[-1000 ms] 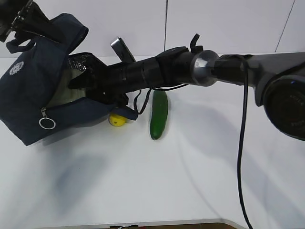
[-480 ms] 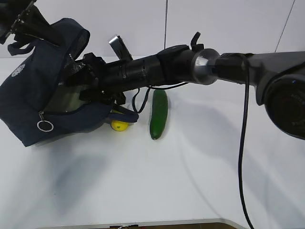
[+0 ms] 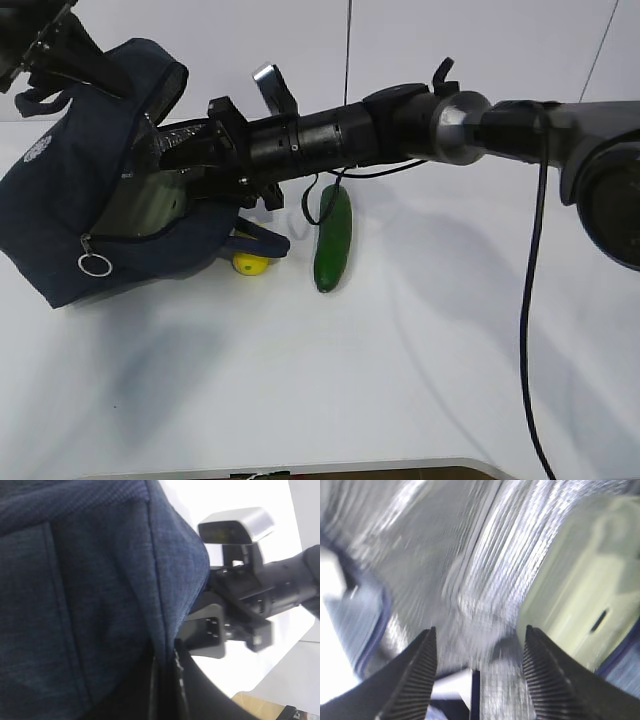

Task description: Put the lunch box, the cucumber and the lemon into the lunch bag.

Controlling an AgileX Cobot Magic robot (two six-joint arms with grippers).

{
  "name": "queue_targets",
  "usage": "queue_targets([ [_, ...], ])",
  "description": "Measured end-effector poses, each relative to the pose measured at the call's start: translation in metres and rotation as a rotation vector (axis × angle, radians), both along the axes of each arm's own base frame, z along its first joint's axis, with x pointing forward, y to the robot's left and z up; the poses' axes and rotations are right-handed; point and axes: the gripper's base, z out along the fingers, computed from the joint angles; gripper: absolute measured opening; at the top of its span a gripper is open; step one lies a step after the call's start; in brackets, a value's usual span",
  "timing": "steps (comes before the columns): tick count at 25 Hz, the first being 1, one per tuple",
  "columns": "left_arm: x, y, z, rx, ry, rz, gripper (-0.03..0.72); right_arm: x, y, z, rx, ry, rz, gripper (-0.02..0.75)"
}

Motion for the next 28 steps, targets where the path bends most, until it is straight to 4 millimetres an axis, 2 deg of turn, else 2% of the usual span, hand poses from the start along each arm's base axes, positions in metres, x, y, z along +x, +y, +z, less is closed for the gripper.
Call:
queue_targets([
  [8,0.000,0.000,0.000,-0.001,0.002,0.002,-0.017,0.001,-0.004,0.025,0.008,-0.123,0.112,0.445],
  [16,0.000,0.000,0.000,-0.001,0.002,0.002,-0.017,0.009,-0.028,0.024,-0.047,-0.149,0.144,0.444],
  [20,0.000,0.000,0.000,-0.001,0.002,0.002,-0.017,0.009,-0.036,0.031,-0.130,-0.185,0.157,0.444],
  [28,0.000,0.000,0.000,-0.001,0.003,0.003,-0.017,0.004,-0.053,0.073,-0.420,-0.278,0.166,0.444],
])
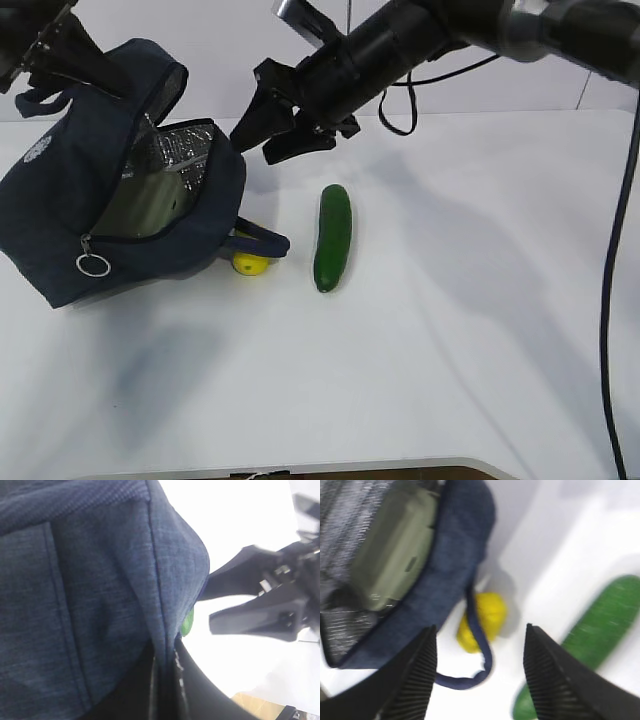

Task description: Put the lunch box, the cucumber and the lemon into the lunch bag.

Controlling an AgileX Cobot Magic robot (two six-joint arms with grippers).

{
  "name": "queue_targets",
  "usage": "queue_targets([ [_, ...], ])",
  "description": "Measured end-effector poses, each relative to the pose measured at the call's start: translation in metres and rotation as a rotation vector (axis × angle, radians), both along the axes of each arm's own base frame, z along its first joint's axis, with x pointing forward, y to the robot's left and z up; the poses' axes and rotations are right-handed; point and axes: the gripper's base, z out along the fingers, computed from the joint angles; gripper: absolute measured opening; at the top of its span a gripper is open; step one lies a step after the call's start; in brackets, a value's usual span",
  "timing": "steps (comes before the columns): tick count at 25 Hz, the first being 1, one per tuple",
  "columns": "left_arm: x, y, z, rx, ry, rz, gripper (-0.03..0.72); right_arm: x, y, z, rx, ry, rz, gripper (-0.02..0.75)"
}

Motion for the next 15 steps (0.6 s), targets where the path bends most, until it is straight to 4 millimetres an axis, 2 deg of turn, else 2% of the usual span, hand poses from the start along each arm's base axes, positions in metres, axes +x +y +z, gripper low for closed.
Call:
queue_targets([
  [7,0.000,0.000,0.000,0.000,0.000,0.000,-0.017,0.000,-0.020,0.029,-0.229,-0.063,-0.133,0.444],
  [10,0.000,0.000,0.000,0.000,0.000,0.000,-0.017,-0.002,-0.024,0.033,-0.309,-0.074,-0.177,0.444],
  [15,0.000,0.000,0.000,0.002,0.000,0.000,-0.017,-0.009,-0.016,0.031,-0.510,-0.103,-0.275,0.446],
])
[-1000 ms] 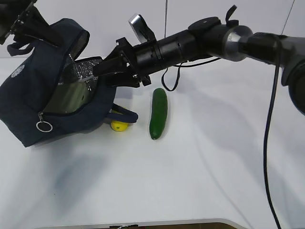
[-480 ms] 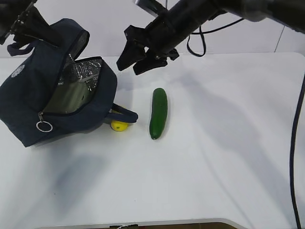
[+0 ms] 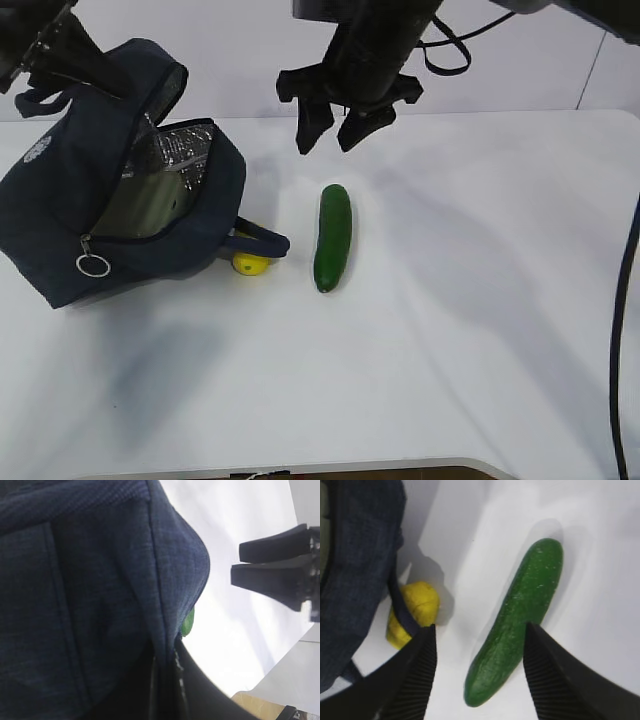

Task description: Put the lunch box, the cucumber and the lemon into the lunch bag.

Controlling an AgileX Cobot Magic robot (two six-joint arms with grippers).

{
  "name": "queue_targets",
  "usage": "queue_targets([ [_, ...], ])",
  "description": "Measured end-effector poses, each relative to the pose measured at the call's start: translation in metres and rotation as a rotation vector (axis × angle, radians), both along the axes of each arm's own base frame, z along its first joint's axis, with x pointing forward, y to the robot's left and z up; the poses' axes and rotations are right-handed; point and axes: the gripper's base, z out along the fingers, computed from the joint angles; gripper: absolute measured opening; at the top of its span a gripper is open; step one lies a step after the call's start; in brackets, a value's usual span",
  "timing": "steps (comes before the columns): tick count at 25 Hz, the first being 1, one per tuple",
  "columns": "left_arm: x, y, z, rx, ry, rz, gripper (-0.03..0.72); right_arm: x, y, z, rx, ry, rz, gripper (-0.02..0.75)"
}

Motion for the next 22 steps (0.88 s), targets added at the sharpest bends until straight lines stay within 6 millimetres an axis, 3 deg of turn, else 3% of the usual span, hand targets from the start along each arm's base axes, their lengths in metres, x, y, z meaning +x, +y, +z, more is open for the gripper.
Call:
queue_targets([
  [4,0.000,0.000,0.000,0.000,0.000,0.000,-0.017,-0.004,0.008,-0.001,-0.041,0.004,-0.061,0.447],
  [16,0.000,0.003,-0.004,0.055,0.007,-0.001,-0.017,0.001,0.001,-0.010,-0.120,-0.006,-0.148,0.447],
  [22,-0.001,0.004,-0.005,0.070,0.012,0.001,-0.017,0.007,0.004,-0.035,-0.130,0.050,-0.177,0.447],
])
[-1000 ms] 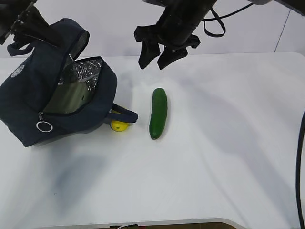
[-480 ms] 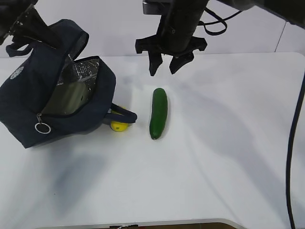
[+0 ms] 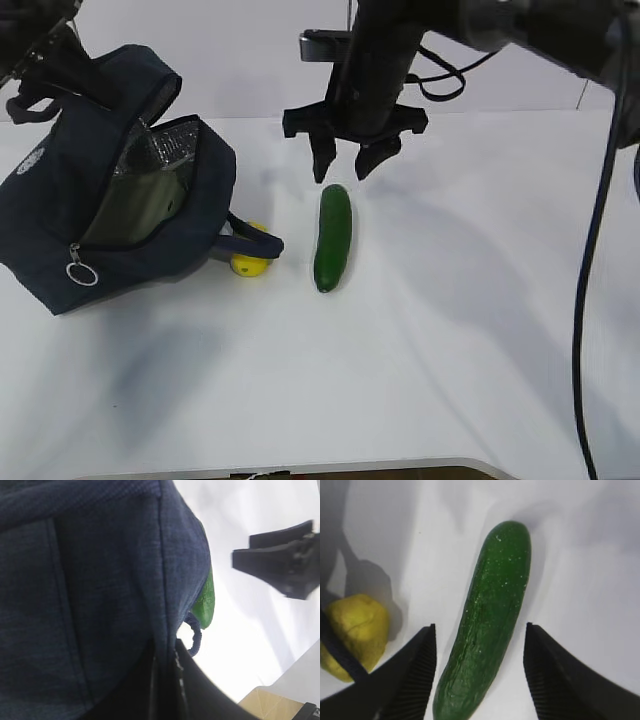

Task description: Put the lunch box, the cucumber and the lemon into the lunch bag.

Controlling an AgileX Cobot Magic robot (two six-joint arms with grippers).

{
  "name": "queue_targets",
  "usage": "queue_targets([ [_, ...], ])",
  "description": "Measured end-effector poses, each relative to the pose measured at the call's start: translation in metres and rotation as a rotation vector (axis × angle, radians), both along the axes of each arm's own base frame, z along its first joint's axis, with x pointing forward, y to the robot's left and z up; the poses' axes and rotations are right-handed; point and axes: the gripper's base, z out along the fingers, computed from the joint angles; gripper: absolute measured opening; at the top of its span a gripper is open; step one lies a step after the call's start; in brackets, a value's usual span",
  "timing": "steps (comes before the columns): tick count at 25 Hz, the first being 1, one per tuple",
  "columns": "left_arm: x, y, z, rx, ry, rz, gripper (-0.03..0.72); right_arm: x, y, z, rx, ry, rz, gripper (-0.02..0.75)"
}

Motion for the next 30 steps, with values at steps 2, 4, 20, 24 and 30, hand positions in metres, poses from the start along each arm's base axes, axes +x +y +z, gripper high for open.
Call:
queue_targets([
  [2,0.000,0.000,0.000,0.000,0.000,0.000,-0.017,0.002,0.001,-0.009,-0.001,0.020,-0.005,0.447],
  [4,0.000,0.000,0.000,0.000,0.000,0.000,-0.017,0.003,0.004,-0.019,0.007,0.045,-0.011,0.447],
  [20,0.000,0.000,0.000,0.004,0.000,0.000,-0.017,0.007,0.006,-0.044,-0.003,0.096,-0.040,0.554],
  [24,0.000,0.000,0.000,0.004,0.000,0.000,-0.017,0.008,0.007,-0.056,-0.013,0.116,-0.040,0.555],
  [30,0.000,0.001,-0.001,0.009,0.000,-0.001,-0.017,0.009,0.007,-0.063,-0.018,0.127,-0.041,0.555],
])
